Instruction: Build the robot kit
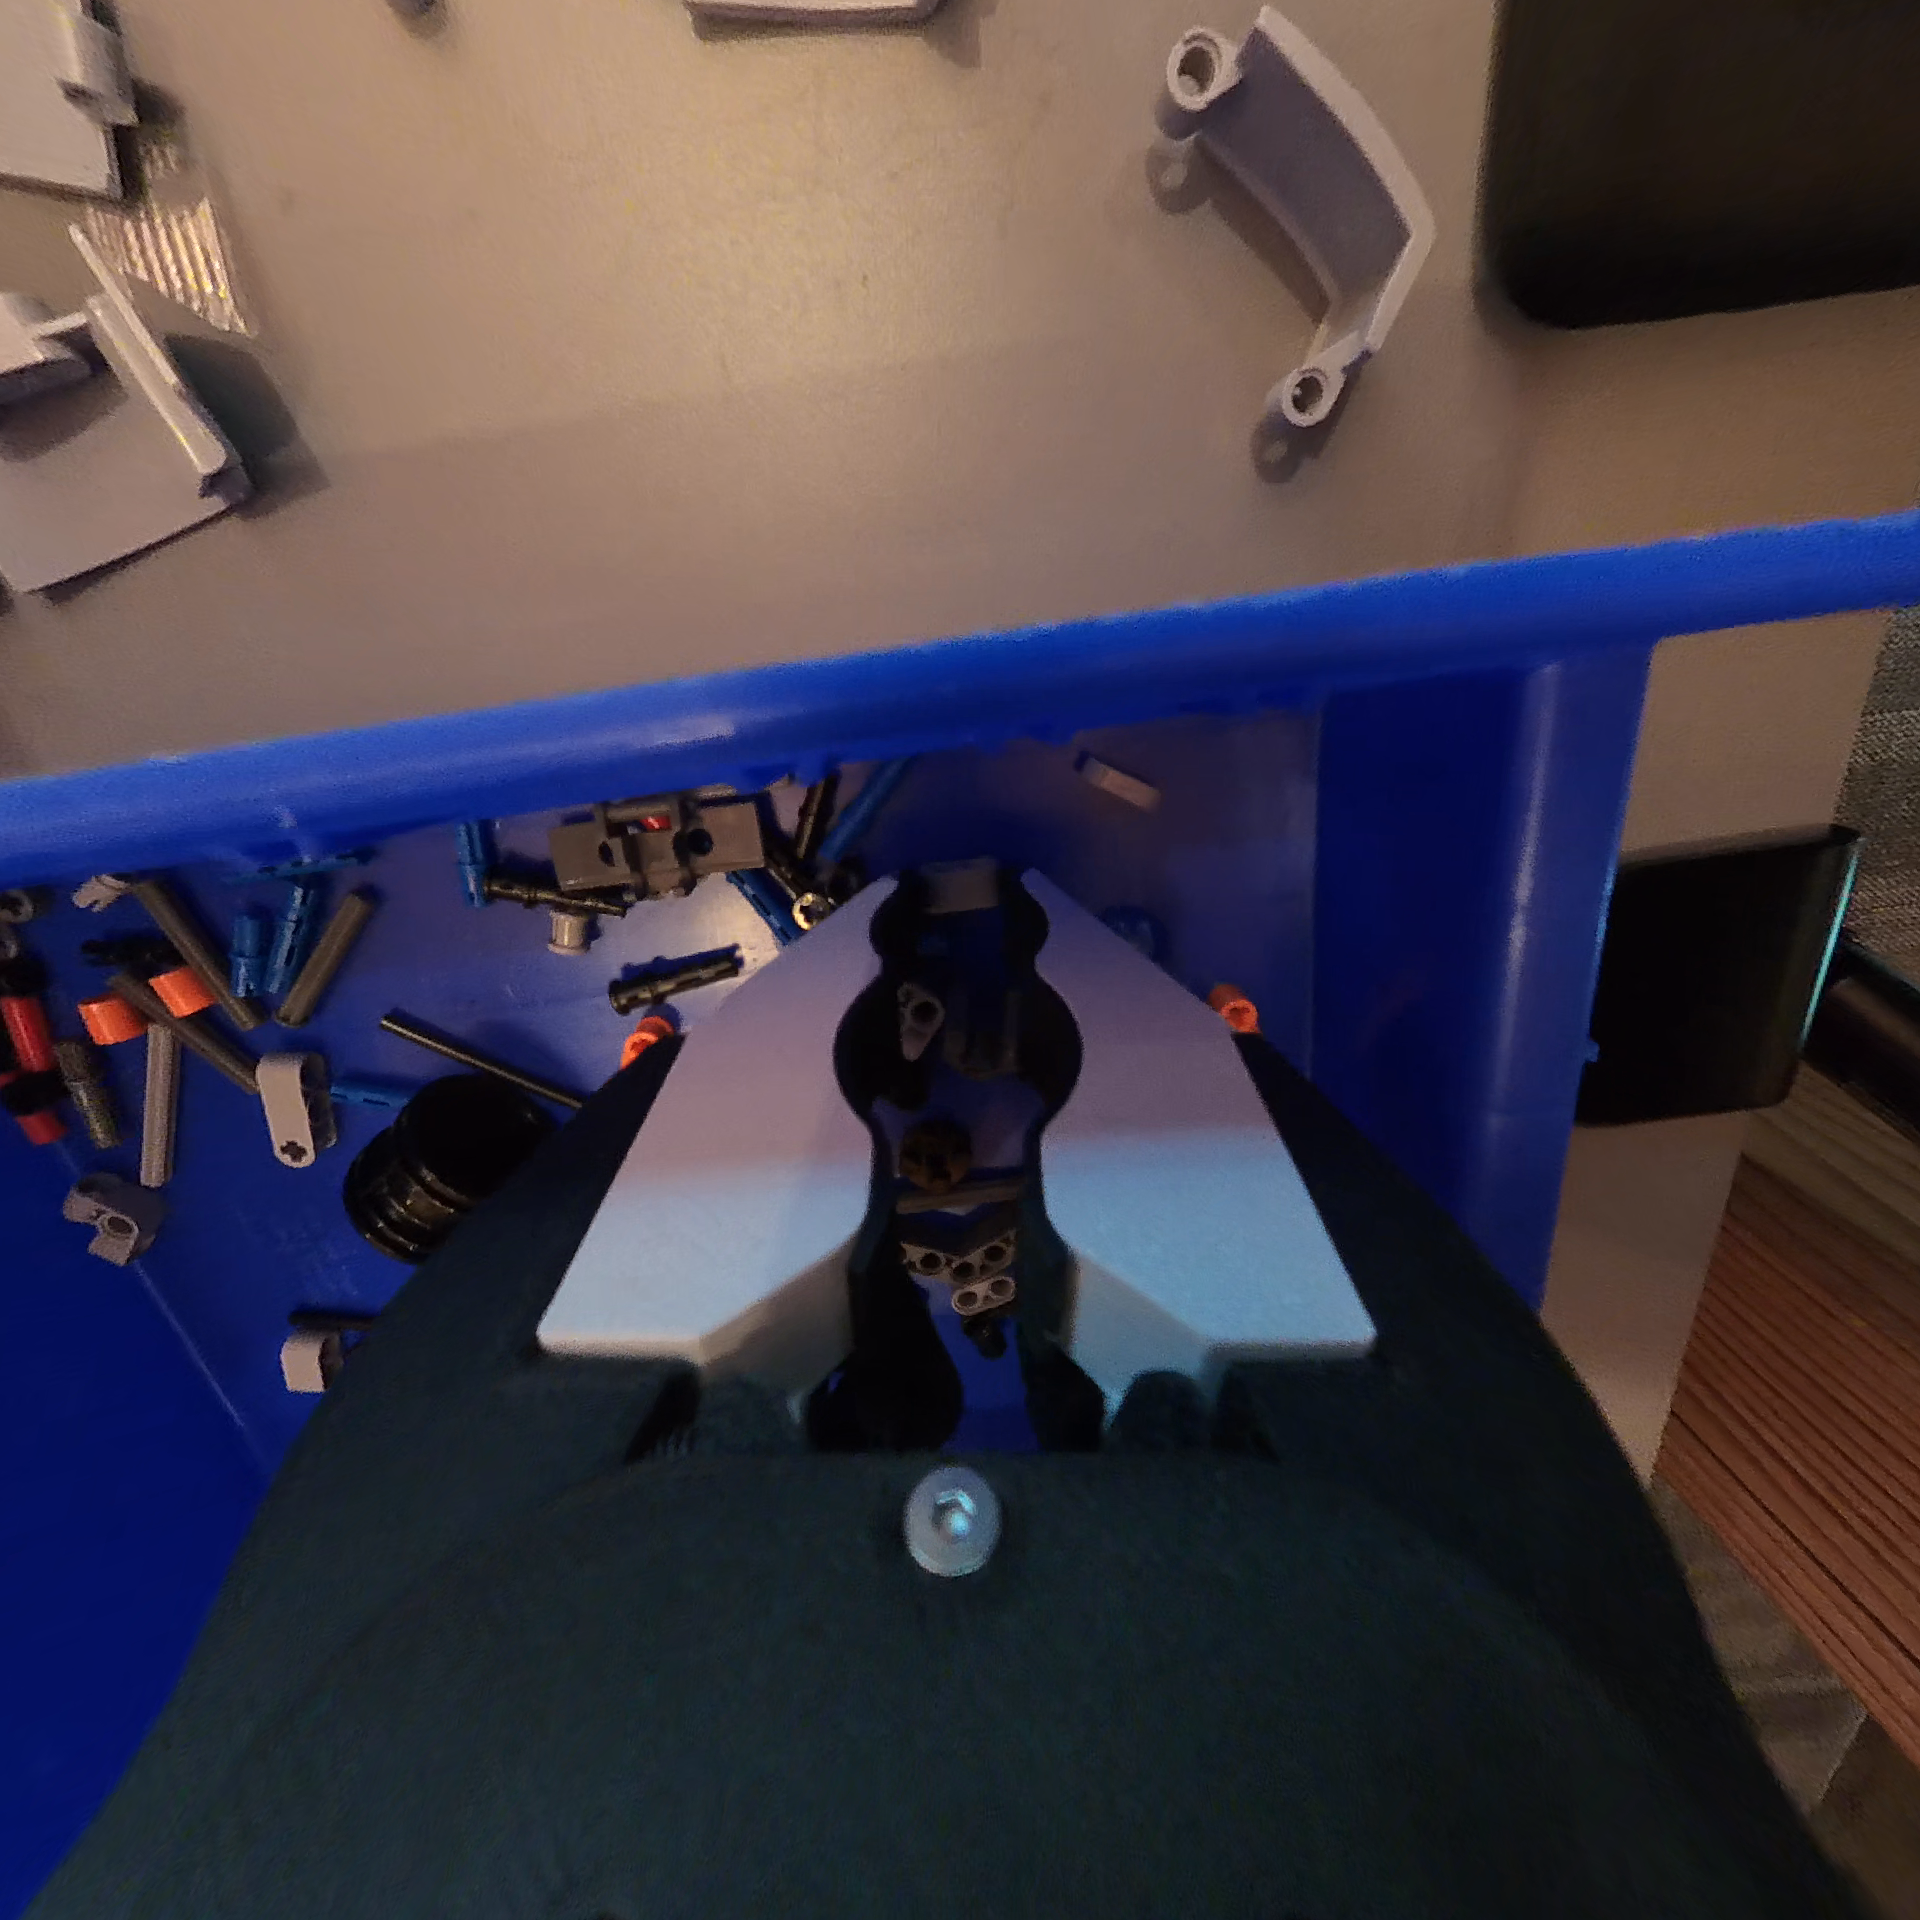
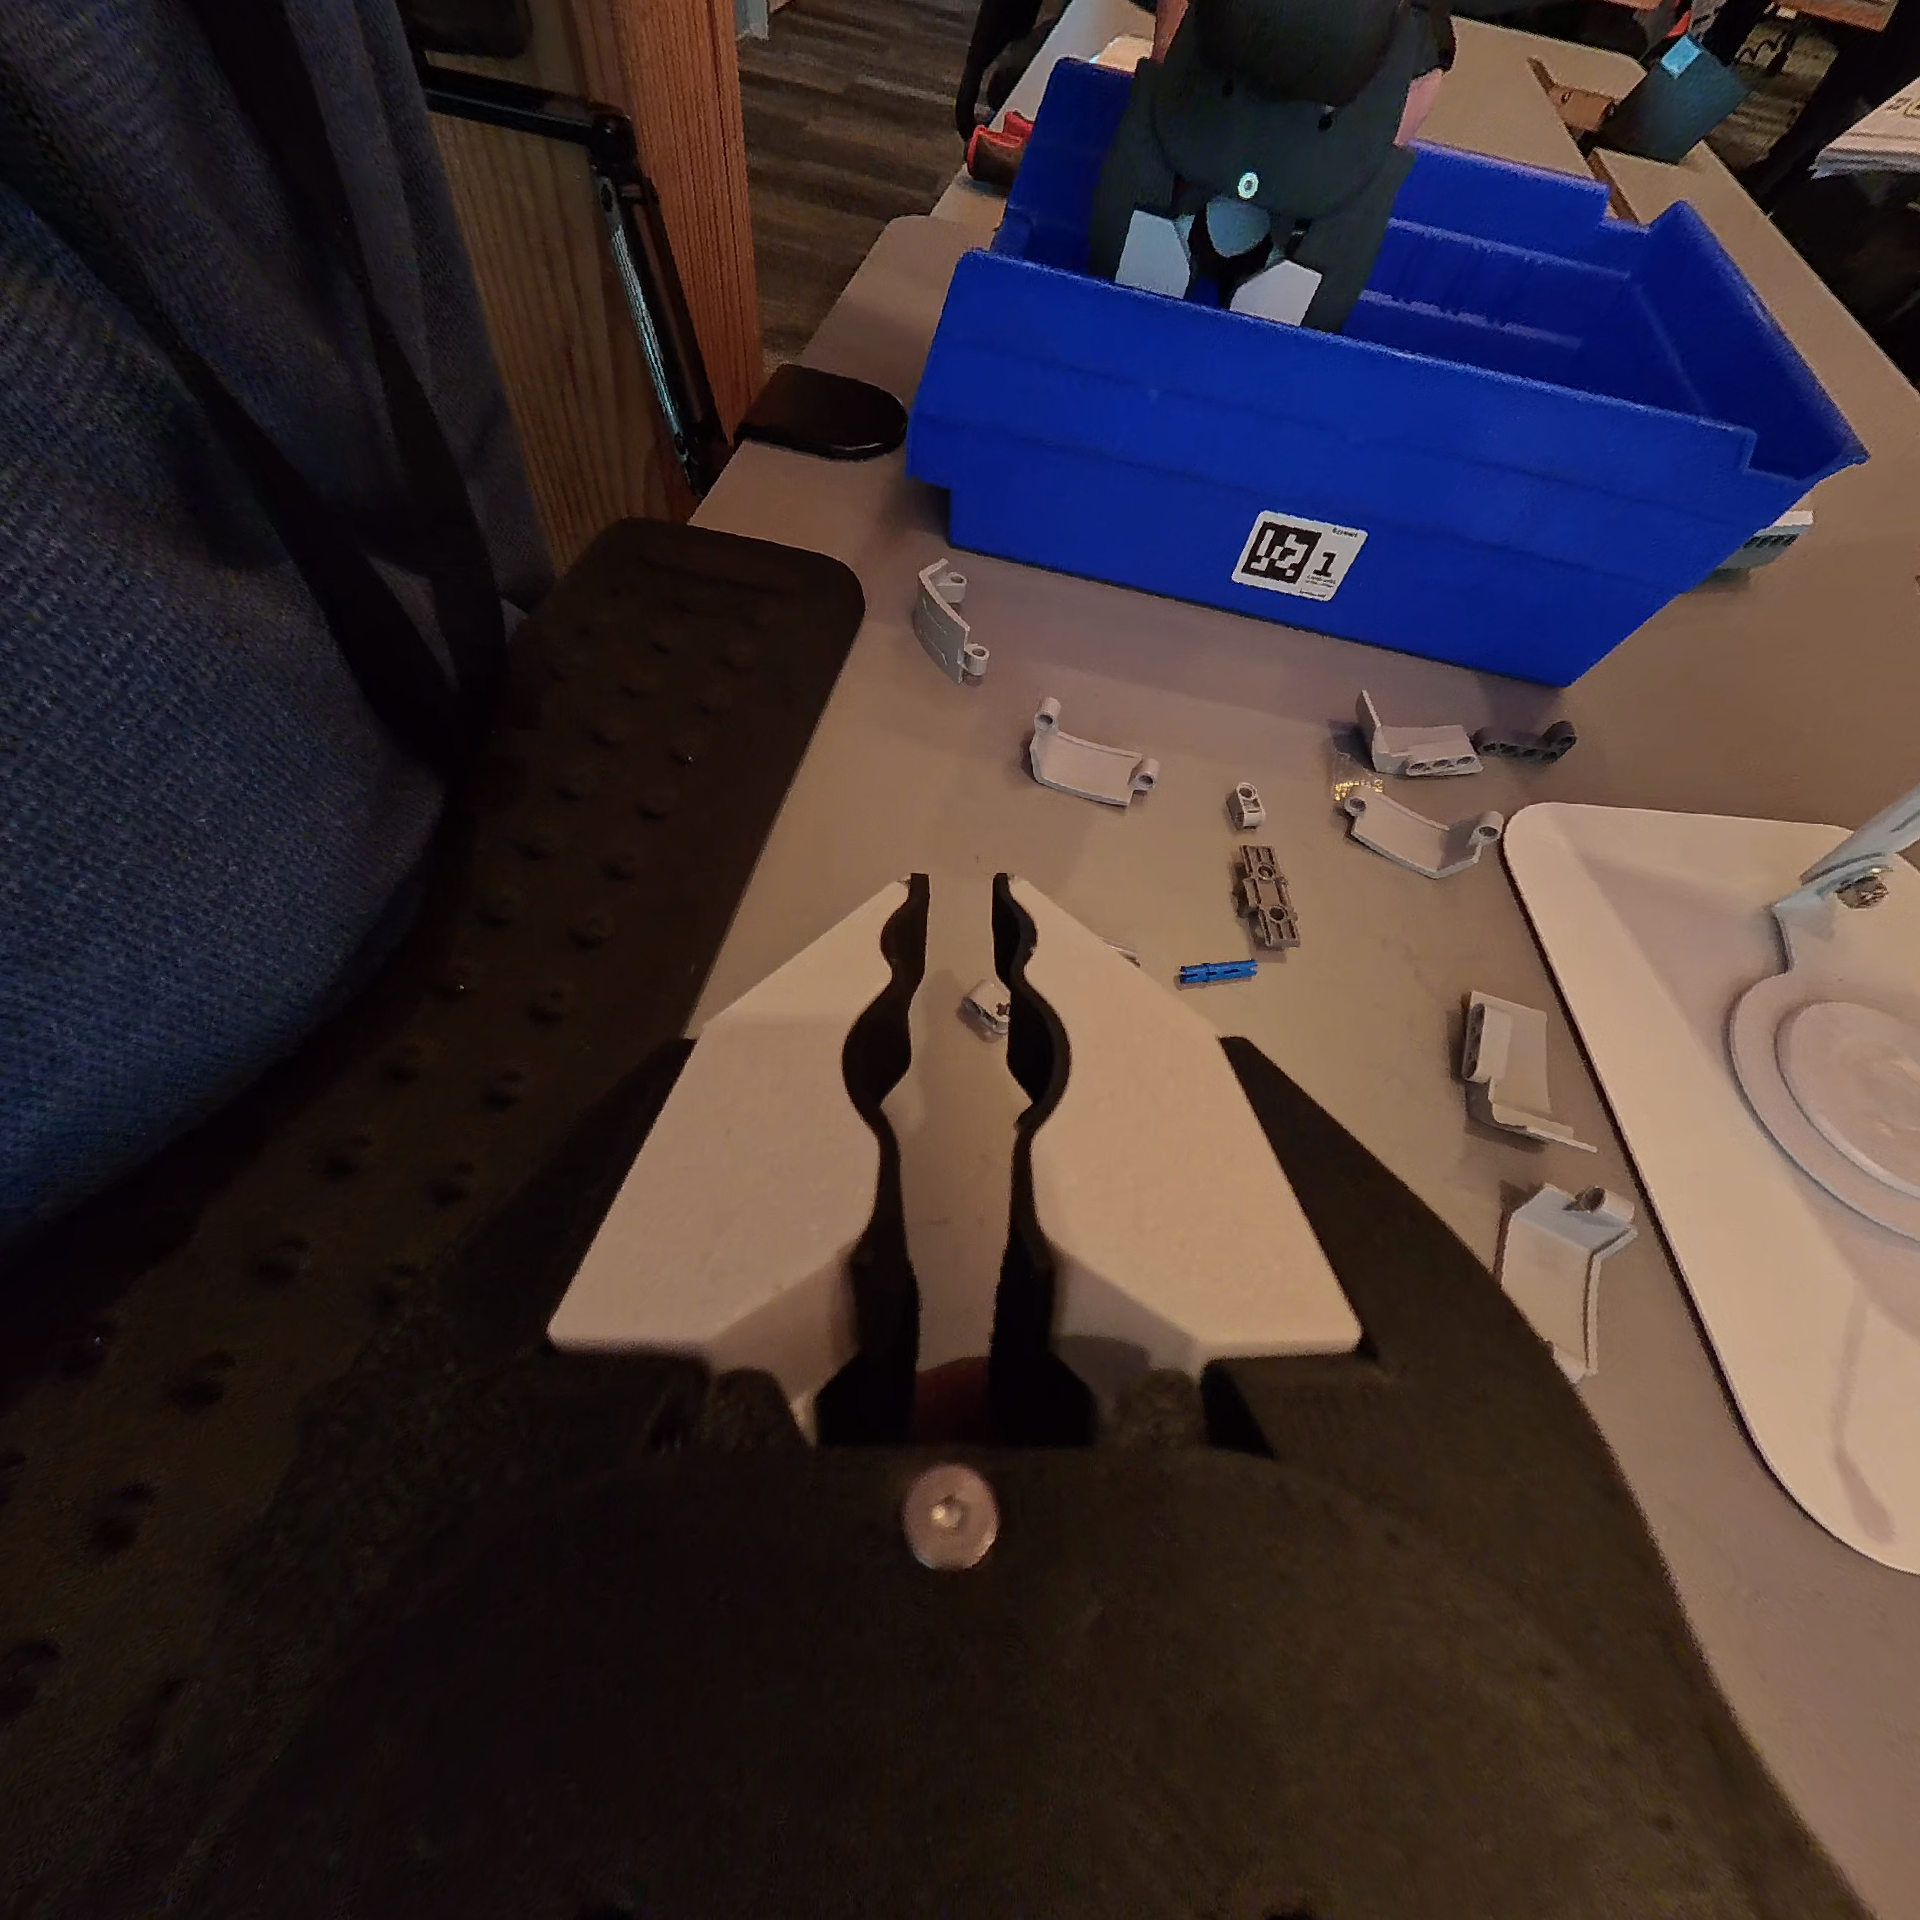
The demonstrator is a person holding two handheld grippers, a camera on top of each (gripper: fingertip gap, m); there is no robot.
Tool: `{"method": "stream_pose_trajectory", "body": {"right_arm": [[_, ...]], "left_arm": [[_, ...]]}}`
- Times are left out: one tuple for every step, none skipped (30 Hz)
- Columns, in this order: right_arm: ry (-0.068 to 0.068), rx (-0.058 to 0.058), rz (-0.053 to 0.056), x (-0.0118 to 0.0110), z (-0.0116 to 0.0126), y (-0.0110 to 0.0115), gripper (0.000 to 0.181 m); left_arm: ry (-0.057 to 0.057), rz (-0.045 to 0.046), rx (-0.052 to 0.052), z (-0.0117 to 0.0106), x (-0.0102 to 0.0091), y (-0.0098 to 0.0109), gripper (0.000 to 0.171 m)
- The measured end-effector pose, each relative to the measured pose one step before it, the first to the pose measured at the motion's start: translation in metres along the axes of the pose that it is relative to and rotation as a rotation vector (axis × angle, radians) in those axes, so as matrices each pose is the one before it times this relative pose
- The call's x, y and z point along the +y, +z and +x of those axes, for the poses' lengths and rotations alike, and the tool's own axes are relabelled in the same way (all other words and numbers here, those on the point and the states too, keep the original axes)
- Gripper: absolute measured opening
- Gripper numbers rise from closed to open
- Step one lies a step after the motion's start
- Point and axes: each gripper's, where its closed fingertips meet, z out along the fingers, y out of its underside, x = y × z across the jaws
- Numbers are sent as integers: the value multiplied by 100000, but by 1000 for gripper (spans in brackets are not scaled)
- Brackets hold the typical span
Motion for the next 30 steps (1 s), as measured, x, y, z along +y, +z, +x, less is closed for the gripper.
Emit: {"method": "stream_pose_trajectory", "body": {"right_arm": [[-123,58,28,-30,-1,-18,10],[-201,49,73,-63,-15,-34,10],[-343,38,97,-97,-19,-21,9],[-498,45,158,-164,-26,-17,9],[-667,41,110,-181,-38,-3,9],[-903,-25,-34,-199,-57,32,9],[-1110,-34,-172,-225,-79,56,9],[-1229,62,-247,-253,-72,94,9],[-1315,174,-247,-276,-74,79,9],[-1188,225,-117,-267,-82,69,10],[-1052,263,-216,-205,-69,35,10],[-1132,479,-370,-159,-48,29,10],[-1012,366,-382,-145,-54,29,10],[-796,153,-482,-68,-84,35,10],[-798,526,-1142,79,1,50,10],[-955,1104,-2138,233,84,66,10],[-1138,1032,-1971,175,41,60,10],[-1106,536,-713,-70,-59,18,10],[-978,718,34,-248,-41,-15,10],[-1005,1251,-145,-258,38,-57,10],[-1207,1389,-226,-259,36,-74,10],[-1250,1464,-127,-266,38,-120,10],[-936,2208,-237,-266,184,-153,10],[-675,2630,-195,-268,284,-209,11],[-789,2250,227,-320,214,-264,12],[-821,2645,473,-338,254,-328,11],[-618,3677,181,-290,428,-389,12],[-745,3576,185,-247,392,-455,12],[-880,3117,642,-274,341,-517,12],[-564,3667,544,-274,468,-547,12]], "left_arm": [[-494,352,227,-4,-52,12,14],[18,357,24,-16,-69,-33,14],[676,152,-1183,-176,-48,6,14],[-447,8,-6,-51,-14,-20,14],[-702,-154,721,17,26,-129,14],[218,426,-627,-176,-30,-328,14],[-650,197,104,-117,7,-481,14],[-548,-260,117,-108,60,-593,13],[-75,-1176,-744,-213,160,-671,13],[-231,-1242,-174,-106,136,-757,13],[-384,-984,-951,-234,61,-854,13],[-72,-1505,-2212,-423,95,-906,13],[-145,-1259,-1520,-293,17,-947,13],[-264,73,-1364,-225,-240,-962,13],[-134,1175,-2405,-373,-480,-956,13],[-108,1023,-2110,-320,-522,-884,13],[163,1068,-1895,-248,-592,-790,13],[321,1610,-2843,-384,-738,-734,13],[-243,2050,-1979,-274,-877,-667,13],[-761,1845,-1676,-257,-890,-530,13],[-26,1361,-2949,-429,-897,-414,13],[236,1221,-1801,-208,-925,-311,13],[271,1210,-1886,-172,-983,-228,13],[286,868,-3079,-340,-1019,-163,13],[449,1113,-2121,-106,-1128,-116,13],[515,1248,-1610,54,-1217,-32,13],[360,1836,-2432,-41,-1343,22,13],[181,2246,-1212,176,-1411,21,13],[-13,2097,-435,339,-1401,42,13],[249,2755,-2054,132,-1478,49,13]]}}
